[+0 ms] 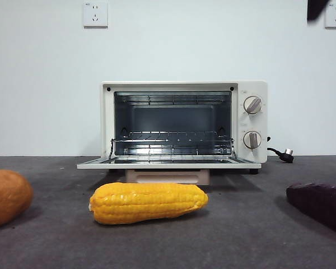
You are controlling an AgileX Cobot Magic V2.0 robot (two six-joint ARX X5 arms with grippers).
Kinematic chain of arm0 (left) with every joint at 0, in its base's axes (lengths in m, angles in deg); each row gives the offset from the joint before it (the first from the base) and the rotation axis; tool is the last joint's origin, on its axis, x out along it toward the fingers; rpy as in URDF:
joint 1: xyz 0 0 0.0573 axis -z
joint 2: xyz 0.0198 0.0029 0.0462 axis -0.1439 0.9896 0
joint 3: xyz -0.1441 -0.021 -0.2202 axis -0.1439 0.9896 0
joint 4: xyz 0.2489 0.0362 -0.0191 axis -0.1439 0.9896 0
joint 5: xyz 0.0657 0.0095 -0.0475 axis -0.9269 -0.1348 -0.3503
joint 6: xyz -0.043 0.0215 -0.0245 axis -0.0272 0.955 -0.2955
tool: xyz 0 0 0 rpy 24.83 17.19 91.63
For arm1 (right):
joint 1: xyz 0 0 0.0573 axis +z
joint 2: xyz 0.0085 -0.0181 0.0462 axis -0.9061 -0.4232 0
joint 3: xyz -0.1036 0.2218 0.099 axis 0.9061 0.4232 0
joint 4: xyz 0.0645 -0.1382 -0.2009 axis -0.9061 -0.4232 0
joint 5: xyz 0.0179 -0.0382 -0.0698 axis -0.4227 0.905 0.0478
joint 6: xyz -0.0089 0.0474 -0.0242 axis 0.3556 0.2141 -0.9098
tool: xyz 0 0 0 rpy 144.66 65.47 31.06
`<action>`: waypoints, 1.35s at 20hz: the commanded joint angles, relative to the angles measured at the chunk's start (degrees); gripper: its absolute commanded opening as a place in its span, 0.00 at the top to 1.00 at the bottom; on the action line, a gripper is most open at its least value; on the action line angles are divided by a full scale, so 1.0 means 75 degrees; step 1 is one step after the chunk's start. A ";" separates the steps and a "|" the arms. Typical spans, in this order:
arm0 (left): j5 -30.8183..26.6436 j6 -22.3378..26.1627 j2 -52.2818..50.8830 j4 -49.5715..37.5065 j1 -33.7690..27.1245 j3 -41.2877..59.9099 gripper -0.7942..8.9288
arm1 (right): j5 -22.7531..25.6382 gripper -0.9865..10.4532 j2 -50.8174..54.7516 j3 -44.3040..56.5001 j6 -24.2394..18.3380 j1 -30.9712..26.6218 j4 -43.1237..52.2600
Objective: Take the eggplant from the table,put the eggplant in the oven
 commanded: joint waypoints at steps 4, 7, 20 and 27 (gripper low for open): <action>0.0236 -0.0041 -0.0799 -0.0050 0.0061 0.0204 0.92 | 0.0009 0.45 -0.0038 0.2063 0.0868 0.0012 0.1629; 0.0230 -0.0050 -0.0979 0.0026 0.0090 0.0204 0.92 | 0.0009 0.45 -0.0038 0.2929 0.1207 0.0012 0.2334; 0.0230 -0.0044 -0.0991 0.0239 0.0391 0.0204 0.92 | 0.0184 0.59 -0.0134 0.4680 0.1888 0.0012 0.3920; 0.0230 -0.0023 -0.0991 0.0233 0.0391 0.0204 0.92 | 0.0382 0.64 -0.0297 0.4701 0.1999 0.0020 0.3975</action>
